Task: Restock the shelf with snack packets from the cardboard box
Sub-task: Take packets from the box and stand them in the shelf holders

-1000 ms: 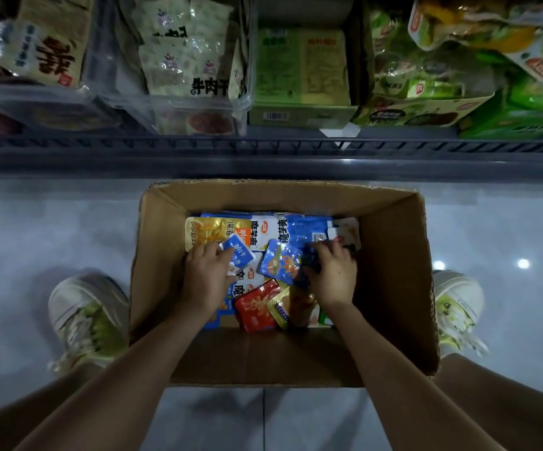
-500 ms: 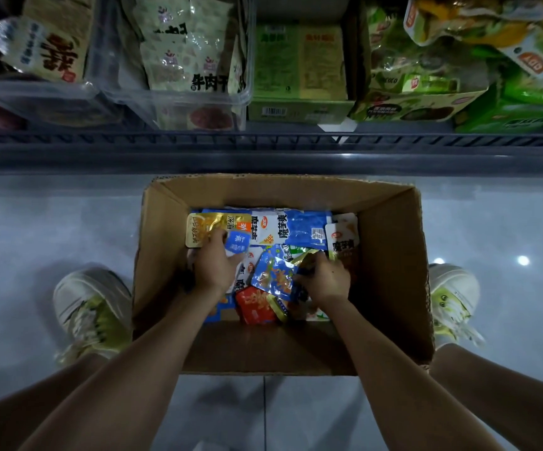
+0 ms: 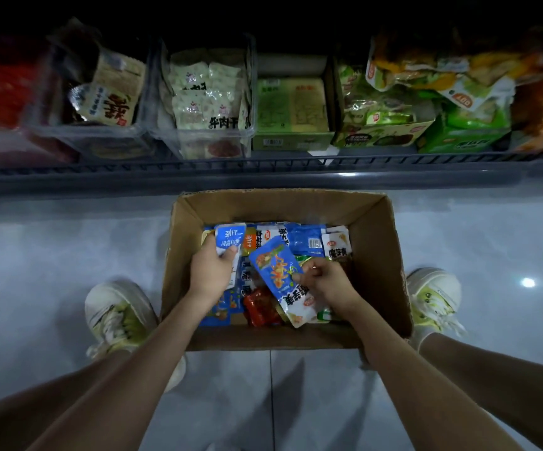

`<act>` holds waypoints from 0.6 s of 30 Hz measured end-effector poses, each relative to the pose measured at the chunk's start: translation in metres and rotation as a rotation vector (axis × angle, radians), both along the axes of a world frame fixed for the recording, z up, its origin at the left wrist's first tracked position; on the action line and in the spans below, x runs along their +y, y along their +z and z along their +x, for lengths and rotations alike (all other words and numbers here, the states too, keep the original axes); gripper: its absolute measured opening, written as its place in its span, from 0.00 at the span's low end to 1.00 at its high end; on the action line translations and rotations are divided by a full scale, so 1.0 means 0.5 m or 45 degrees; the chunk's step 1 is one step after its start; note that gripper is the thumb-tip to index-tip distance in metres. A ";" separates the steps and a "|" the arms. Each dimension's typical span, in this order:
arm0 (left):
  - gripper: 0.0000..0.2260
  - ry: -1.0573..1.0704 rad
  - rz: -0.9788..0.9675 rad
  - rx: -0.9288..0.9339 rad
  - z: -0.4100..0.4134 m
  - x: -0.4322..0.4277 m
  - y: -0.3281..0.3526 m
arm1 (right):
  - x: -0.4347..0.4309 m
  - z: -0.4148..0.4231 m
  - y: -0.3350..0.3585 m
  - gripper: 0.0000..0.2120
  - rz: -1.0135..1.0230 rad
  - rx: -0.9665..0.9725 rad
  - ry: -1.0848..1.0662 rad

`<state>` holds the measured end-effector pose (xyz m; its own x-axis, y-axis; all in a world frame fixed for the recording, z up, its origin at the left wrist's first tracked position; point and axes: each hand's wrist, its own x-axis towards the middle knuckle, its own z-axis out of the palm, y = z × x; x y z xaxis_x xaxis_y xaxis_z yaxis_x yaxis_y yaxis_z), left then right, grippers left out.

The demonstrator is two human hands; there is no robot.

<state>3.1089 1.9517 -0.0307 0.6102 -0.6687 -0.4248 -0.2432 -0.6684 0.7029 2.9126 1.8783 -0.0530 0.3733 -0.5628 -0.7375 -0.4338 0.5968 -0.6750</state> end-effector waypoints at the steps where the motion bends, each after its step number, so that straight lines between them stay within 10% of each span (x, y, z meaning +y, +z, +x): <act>1: 0.04 0.010 -0.022 0.014 0.001 0.000 0.016 | 0.001 -0.003 0.021 0.10 -0.024 -0.022 0.026; 12: 0.10 -0.116 -0.205 0.573 -0.030 0.050 0.217 | 0.023 0.017 0.226 0.08 -0.315 -0.190 0.346; 18: 0.14 0.305 -0.463 0.653 -0.045 0.090 0.264 | 0.069 -0.003 0.254 0.23 -0.381 -0.207 -0.187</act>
